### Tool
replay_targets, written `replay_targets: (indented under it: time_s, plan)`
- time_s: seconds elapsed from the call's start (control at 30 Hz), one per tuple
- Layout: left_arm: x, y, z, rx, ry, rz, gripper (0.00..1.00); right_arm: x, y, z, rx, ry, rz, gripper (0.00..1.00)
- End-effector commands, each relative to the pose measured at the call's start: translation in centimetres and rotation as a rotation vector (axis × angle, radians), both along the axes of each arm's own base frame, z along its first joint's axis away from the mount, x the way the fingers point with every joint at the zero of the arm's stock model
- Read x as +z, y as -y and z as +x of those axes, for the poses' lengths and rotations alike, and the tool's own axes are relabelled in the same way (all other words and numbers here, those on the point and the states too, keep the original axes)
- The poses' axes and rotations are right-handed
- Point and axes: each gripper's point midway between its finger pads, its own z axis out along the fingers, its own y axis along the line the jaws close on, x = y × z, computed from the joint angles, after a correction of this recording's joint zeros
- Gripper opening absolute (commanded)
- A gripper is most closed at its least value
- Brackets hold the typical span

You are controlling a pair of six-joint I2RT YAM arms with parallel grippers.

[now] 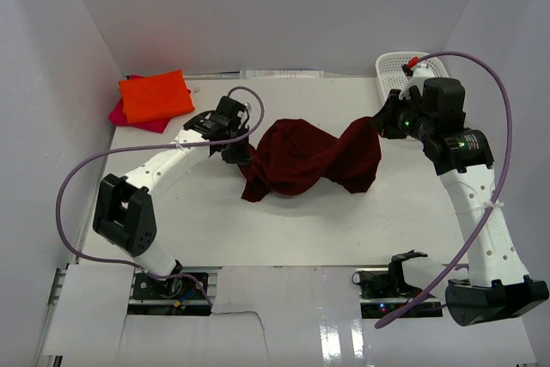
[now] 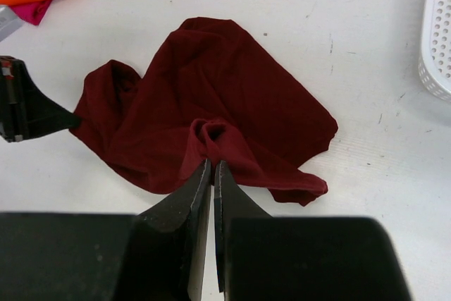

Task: Fold and stack the t-shirts
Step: Flatten out the tshirt

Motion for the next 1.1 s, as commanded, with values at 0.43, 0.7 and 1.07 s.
replay_targets:
  time_s: [0.43,0.7,1.07]
  plan:
    - [-0.5,-9.5,-5.9,0.051,-0.138,0.415,0.18,2.2,0.2,0.9,-0.024,0.074,0.012,0.08]
    - [-5.3,-7.1,-6.6,-0.038,-0.237,0.327,0.48,2.0,0.5,1.2,-0.044,0.062,0.002,0.08]
    - [-5.5,-5.4,-6.9,0.006,-0.113,0.145,0.64,2.5,1.0,1.6,-0.071,0.068,-0.017,0.08]
